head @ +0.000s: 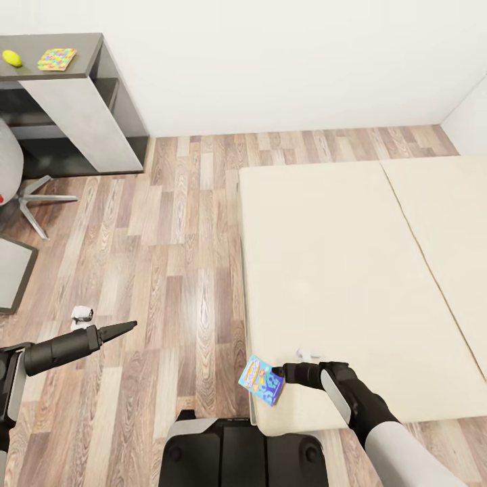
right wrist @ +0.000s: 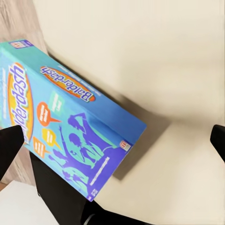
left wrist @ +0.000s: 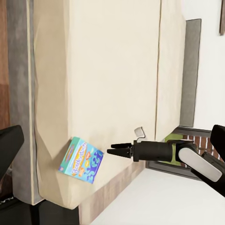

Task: Put all the toys in the child's room - the three board games (two on the bed and one on the table), the two jigsaw puzzles on the table, and the tennis ball on the table - inside the toy box on the table in the child's room.

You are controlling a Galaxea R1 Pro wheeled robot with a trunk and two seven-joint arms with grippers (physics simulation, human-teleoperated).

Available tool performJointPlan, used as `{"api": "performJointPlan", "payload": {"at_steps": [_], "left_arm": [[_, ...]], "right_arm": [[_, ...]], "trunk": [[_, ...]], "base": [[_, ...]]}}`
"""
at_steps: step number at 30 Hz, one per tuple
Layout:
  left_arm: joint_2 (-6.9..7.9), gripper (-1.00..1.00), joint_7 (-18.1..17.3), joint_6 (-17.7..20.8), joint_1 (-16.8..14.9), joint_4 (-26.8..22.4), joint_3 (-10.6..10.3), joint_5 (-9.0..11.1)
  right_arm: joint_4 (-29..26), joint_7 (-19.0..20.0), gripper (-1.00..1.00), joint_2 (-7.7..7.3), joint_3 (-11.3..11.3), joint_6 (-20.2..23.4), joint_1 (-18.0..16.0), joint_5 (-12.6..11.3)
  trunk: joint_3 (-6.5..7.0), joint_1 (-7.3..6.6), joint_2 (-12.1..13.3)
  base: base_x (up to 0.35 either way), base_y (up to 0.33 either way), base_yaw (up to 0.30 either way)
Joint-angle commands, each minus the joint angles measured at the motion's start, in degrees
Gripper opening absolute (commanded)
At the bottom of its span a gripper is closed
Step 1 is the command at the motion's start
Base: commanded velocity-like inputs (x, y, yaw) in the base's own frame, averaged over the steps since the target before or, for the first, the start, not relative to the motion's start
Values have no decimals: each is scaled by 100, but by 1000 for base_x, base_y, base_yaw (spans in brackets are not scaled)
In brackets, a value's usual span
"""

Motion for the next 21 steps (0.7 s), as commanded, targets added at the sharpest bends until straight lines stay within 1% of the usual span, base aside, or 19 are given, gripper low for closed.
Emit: {"api": "performJointPlan", "payload": {"at_steps": [1,21], "left_arm": [[0,100,-30,60,-3,-2,3,-15],[0,100,-32,60,-3,-2,3,-9]], "right_arm": [[-7,2,100,-6,18,23,-2,-7],[-7,1,100,-10,18,14,-2,35]], "trunk": [[4,4,-8],[193,4,-8]], "base": [[0,0,0],[0,0,0]]}}
